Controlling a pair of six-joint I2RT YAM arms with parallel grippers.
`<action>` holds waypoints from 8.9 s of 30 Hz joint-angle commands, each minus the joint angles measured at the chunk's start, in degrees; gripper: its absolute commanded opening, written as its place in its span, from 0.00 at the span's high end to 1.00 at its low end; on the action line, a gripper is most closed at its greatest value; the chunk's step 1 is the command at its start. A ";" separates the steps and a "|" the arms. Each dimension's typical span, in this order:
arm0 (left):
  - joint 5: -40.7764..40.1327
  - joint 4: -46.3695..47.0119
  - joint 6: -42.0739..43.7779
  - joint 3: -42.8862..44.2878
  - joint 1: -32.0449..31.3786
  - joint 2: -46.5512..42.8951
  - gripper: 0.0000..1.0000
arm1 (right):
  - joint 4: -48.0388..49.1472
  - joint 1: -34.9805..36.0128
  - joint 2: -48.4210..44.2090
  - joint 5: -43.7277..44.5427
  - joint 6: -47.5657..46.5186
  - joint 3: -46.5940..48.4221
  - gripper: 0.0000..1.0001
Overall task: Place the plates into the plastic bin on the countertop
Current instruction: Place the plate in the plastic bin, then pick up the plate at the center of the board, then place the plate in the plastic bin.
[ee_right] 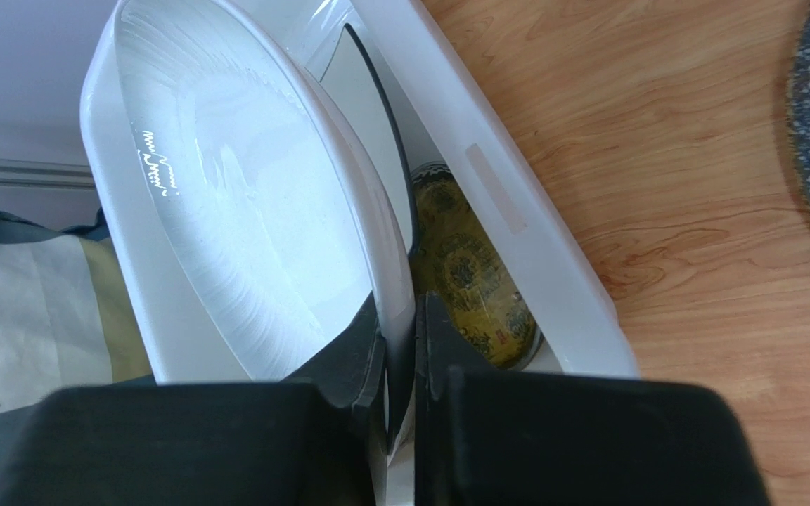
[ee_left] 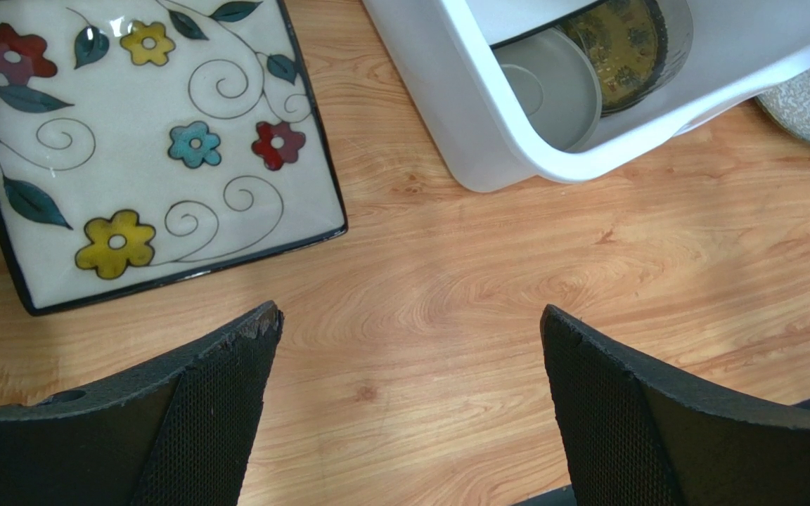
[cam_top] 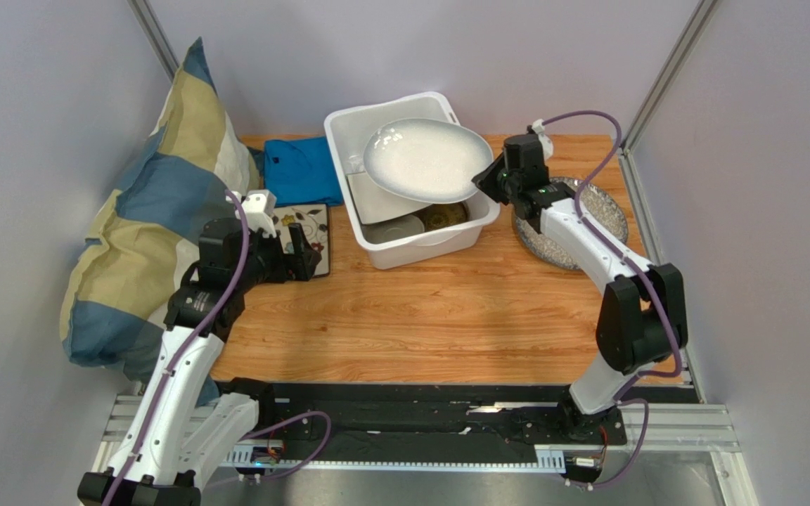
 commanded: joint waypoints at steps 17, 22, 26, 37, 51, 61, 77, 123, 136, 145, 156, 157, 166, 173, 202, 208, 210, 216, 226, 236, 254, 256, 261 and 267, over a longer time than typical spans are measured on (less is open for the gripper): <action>1.36 1.94 0.12 -0.18 0.38 -0.34 0.04 | 17.46 6.26 20.14 13.31 15.18 20.38 1.00; 1.54 1.85 0.12 -0.18 0.38 -0.43 0.04 | 19.04 6.70 22.96 11.81 18.52 20.13 1.00; 1.54 1.94 0.03 -0.27 0.38 -0.43 0.04 | 20.46 7.05 24.89 10.50 20.02 20.47 1.00; 1.80 1.85 0.03 -0.27 0.38 -0.34 0.04 | 19.22 7.58 27.63 7.68 19.06 21.98 0.65; 2.50 2.20 -0.14 -0.27 0.38 -0.87 0.04 | 12.72 8.37 23.49 9.61 14.48 21.09 0.47; 2.59 2.11 -0.23 -0.36 0.29 -1.22 0.04 | 11.31 9.69 20.33 10.58 15.01 16.44 0.44; 1.80 1.94 -0.14 -0.45 0.38 -1.92 0.04 | 9.99 12.15 5.39 12.43 11.50 4.31 0.38; 1.89 1.94 -0.05 -0.36 0.38 -1.83 0.04 | 9.20 -53.77 -26.81 -24.93 1.30 -47.02 0.34; 2.06 2.03 0.03 -0.27 0.38 -1.40 0.04 | 23.17 -53.77 -10.71 -25.46 1.56 -47.46 0.36; 1.89 1.94 0.12 -0.18 0.38 -0.34 0.04 | 33.98 -52.72 1.95 -26.34 6.74 -47.02 0.38; 1.10 1.59 0.56 -0.01 0.38 0.54 0.04 | 32.85 -48.85 5.73 -22.82 5.08 -41.23 0.41; 0.92 1.59 0.56 -0.01 0.38 0.62 0.04 | 32.32 -48.50 6.52 -22.64 4.90 -39.92 0.42; -0.13 1.23 1.00 0.25 0.38 0.89 0.04 | 29.16 -45.42 8.02 -19.30 3.85 -35.87 0.64; -0.13 1.23 1.09 0.26 0.38 0.89 0.04 | 27.66 -44.89 8.90 -20.09 2.71 -34.28 0.97; 0.92 1.67 0.65 -0.10 0.38 -1.13 0.04 | 15.72 -44.98 -33.71 -25.89 0.77 -35.69 1.00; 1.27 1.68 0.56 -0.10 0.38 -1.40 0.04 | 11.93 -44.89 -36.45 -26.77 0.68 -32.96 1.00; 1.27 1.85 0.56 -0.18 0.38 -1.31 0.04 | 11.93 -44.98 -37.94 -27.21 1.47 -32.87 1.00; 1.45 1.85 0.47 -0.10 0.38 -1.40 0.04 | 8.85 -44.98 -41.46 -25.90 0.68 -29.45 1.00; 1.71 1.94 0.39 -0.18 0.38 -1.48 0.04 | 4.11 -44.89 -43.39 -25.10 -1.08 -21.63 1.00; 2.24 2.03 0.30 -0.18 0.38 -1.57 0.04 | 4.28 -44.28 -43.75 -30.02 2.61 -16.88 1.00; 2.33 2.11 0.21 -0.19 0.38 -1.48 0.04 | 9.20 -29.00 -37.95 -28.36 7.71 -11.61 1.00; 2.42 2.11 0.21 -0.27 0.38 -1.40 0.04 | 9.12 -25.93 -36.81 -26.95 6.93 -10.38 1.00; 2.50 2.03 0.21 -0.27 0.38 -1.57 0.04 | 10.51 -20.90 -32.51 -24.41 6.31 -8.53 1.00; 2.24 2.03 0.30 -0.19 0.38 -1.75 0.04 | 13.50 -14.84 -27.59 -21.86 6.57 -7.30 1.00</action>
